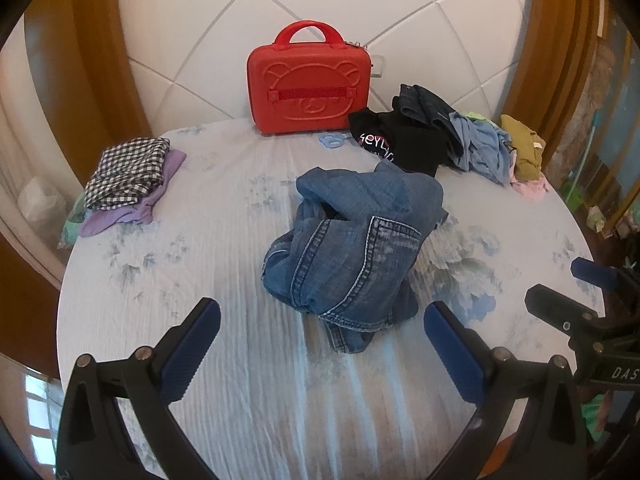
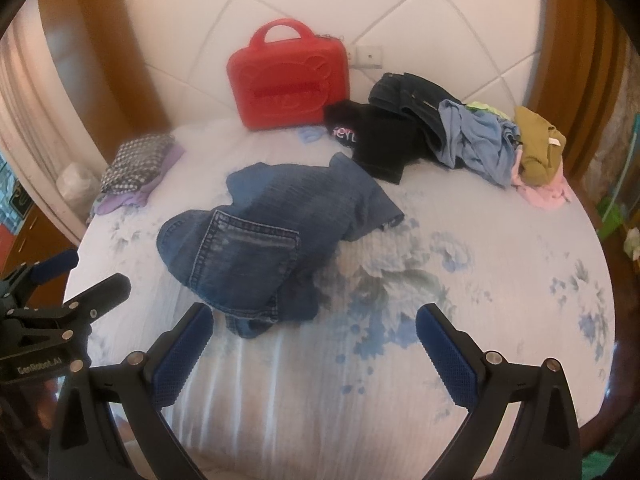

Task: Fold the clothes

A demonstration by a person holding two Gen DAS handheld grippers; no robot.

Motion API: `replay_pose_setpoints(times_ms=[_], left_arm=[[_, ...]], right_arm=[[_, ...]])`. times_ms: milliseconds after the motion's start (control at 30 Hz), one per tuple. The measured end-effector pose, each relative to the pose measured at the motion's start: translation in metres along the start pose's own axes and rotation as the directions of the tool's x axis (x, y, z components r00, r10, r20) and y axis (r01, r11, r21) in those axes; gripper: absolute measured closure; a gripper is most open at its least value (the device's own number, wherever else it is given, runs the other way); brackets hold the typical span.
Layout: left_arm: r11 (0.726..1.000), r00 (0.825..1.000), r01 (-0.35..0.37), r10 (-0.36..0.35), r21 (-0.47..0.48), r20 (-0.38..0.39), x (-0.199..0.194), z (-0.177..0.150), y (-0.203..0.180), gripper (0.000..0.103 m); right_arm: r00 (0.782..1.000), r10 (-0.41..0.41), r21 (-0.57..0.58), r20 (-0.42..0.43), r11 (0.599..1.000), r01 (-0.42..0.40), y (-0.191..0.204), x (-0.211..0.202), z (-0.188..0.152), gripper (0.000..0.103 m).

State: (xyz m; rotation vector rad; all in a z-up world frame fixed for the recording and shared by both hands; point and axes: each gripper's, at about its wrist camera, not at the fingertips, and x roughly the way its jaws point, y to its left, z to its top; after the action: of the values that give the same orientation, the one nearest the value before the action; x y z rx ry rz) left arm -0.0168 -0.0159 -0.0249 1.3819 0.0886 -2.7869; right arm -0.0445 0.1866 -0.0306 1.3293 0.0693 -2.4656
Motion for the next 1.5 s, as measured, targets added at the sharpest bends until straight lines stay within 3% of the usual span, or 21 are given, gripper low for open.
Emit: replay_pose_setpoints(times_ms=[300, 567, 633, 800, 933, 1033, 1133, 1200, 1233, 1267, 1300, 1333, 1367, 1400, 1433, 1500], left_arm=[[1.000, 0.999, 0.005, -0.004, 0.008, -0.049, 0.023, -0.001, -0.001, 0.000], [1.000, 0.987, -0.012, 0.010, -0.012, -0.159, 0.109, 0.009, 0.009, 0.000], [1.000, 0.984, -0.012, 0.007, -0.026, -0.178, 0.134, 0.014, 0.013, 0.000], [0.999, 0.981, -0.012, 0.003, -0.050, -0.193, 0.187, 0.018, 0.016, 0.000], [0.997, 0.963, -0.004, -0.016, -0.074, -0.269, 0.237, 0.004, 0.018, 0.000], [0.995, 0.969, 0.016, -0.041, -0.102, -0.243, 0.246, -0.005, 0.020, 0.000], [0.985, 0.968, 0.048, -0.087, -0.165, -0.236, 0.247, -0.011, 0.027, 0.000], [0.986, 0.969, 0.064, -0.098, -0.154, -0.227, 0.246, -0.012, 0.027, 0.000], [0.989, 0.970, 0.072, -0.101, -0.133, -0.220, 0.244, -0.011, 0.025, 0.007], [0.990, 0.971, 0.092, -0.114, -0.109, -0.212, 0.240, -0.010, 0.022, 0.023], [0.990, 0.971, 0.101, -0.119, -0.094, -0.208, 0.235, -0.009, 0.019, 0.029], [0.991, 0.971, 0.108, -0.123, -0.080, -0.206, 0.231, -0.008, 0.016, 0.043], [0.992, 0.970, 0.107, -0.120, -0.070, -0.210, 0.226, -0.006, 0.014, 0.054], [0.992, 0.970, 0.107, -0.118, -0.063, -0.213, 0.221, -0.005, 0.012, 0.056], [0.992, 0.970, 0.109, -0.121, -0.068, -0.211, 0.214, -0.002, 0.013, 0.059], [0.987, 0.968, 0.135, -0.151, -0.090, -0.202, 0.196, 0.003, 0.018, 0.061]], right_arm=[[0.999, 0.003, 0.020, -0.035, 1.000, -0.002, -0.010, 0.016, 0.002, 0.000], [0.996, -0.002, 0.085, -0.088, 0.996, 0.010, -0.044, 0.054, 0.011, 0.000], [0.995, -0.007, 0.090, -0.104, 0.996, 0.017, -0.053, 0.068, 0.020, 0.000], [0.993, 0.064, 0.115, -0.095, 0.992, -0.053, -0.069, 0.104, 0.051, 0.000], [0.992, 0.109, 0.116, -0.065, 0.988, -0.101, -0.080, 0.140, 0.084, 0.000], [0.976, 0.188, 0.181, -0.109, 0.969, -0.166, -0.089, 0.177, 0.103, 0.000], [0.970, 0.179, 0.175, -0.162, 0.973, -0.150, -0.082, 0.207, 0.117, 0.000], [0.964, 0.163, 0.148, -0.209, 0.980, -0.134, -0.073, 0.226, 0.123, 0.000], [0.956, 0.164, 0.136, -0.242, 0.982, -0.134, -0.067, 0.237, 0.123, 0.000], [0.946, 0.166, 0.122, -0.278, 0.983, -0.137, -0.060, 0.250, 0.123, 0.000], [0.935, 0.171, 0.108, -0.310, 0.984, -0.144, -0.055, 0.260, 0.121, 0.000], [0.923, 0.183, 0.101, -0.338, 0.982, -0.158, -0.050, 0.269, 0.118, 0.001], [0.912, 0.199, 0.101, -0.358, 0.980, -0.174, -0.045, 0.275, 0.114, 0.005], [0.904, 0.214, 0.100, -0.371, 0.977, -0.190, -0.041, 0.279, 0.110, 0.026], [0.895, 0.239, 0.106, -0.377, 0.971, -0.214, -0.038, 0.280, 0.105, 0.056], [0.895, 0.281, 0.131, -0.346, 0.959, -0.251, -0.042, 0.267, 0.100, 0.076]])
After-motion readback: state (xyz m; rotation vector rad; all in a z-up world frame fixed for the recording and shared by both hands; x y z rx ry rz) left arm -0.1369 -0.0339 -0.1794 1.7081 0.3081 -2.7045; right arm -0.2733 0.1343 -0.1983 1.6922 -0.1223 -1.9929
